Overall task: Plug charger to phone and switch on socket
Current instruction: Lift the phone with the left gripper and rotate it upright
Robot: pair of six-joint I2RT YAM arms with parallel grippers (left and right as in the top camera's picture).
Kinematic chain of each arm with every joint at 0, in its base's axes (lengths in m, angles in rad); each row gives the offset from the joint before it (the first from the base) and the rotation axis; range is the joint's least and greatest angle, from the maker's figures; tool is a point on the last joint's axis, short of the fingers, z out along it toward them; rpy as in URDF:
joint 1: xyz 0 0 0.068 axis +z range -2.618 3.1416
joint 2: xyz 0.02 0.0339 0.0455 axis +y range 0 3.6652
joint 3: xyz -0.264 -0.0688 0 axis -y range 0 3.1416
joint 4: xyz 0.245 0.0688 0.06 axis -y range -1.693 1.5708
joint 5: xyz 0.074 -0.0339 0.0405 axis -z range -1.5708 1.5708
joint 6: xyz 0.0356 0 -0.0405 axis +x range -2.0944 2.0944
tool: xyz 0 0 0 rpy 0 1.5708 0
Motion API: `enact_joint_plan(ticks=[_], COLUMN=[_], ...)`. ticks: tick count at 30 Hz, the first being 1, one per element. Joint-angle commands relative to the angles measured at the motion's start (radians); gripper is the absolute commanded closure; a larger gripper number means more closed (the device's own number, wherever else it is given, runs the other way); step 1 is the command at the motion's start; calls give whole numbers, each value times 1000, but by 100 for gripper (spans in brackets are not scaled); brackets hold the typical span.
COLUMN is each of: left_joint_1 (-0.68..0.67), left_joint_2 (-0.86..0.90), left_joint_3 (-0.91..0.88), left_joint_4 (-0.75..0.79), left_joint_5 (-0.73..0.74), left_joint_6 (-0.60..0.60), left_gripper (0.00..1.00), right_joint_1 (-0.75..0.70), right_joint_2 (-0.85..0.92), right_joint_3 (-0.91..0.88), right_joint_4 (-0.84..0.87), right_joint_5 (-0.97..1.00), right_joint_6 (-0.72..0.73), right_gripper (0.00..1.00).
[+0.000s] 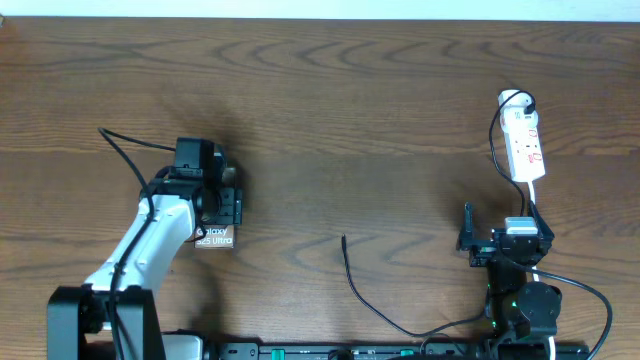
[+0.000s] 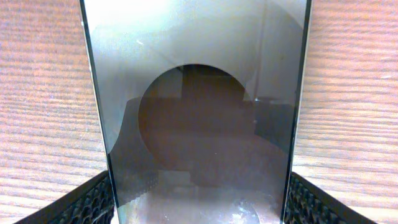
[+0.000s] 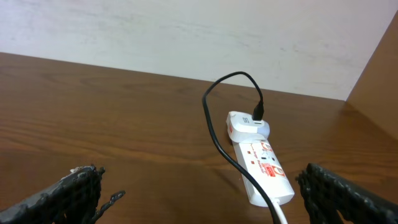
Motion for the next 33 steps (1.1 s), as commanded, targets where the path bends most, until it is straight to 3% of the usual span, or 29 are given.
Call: enact_joint_plan(ticks=[1, 13, 20, 25, 33], left_joint_1=[3, 3, 3, 3, 3], left_joint_2=[-44, -65, -66, -66, -66], left_joint_3=[31, 31, 31, 31, 31], left_joint_4=[1, 2, 55, 183, 437], left_joint_5=[31, 100, 357, 580, 795], left_joint_6=[-2, -27, -114, -259, -698], left_gripper=[93, 93, 93, 93, 93], right_joint_1=[-4, -4, -4, -4, -4], right_joint_2=[0, 0, 0, 0, 0], right_joint_3=[-2, -2, -2, -2, -1], right_joint_4=[-3, -3, -4, -4, -3], right_joint_5=[8, 8, 8, 8, 8], right_joint_6=[14, 14, 14, 14, 14], right_gripper=[1, 1, 1, 1, 1])
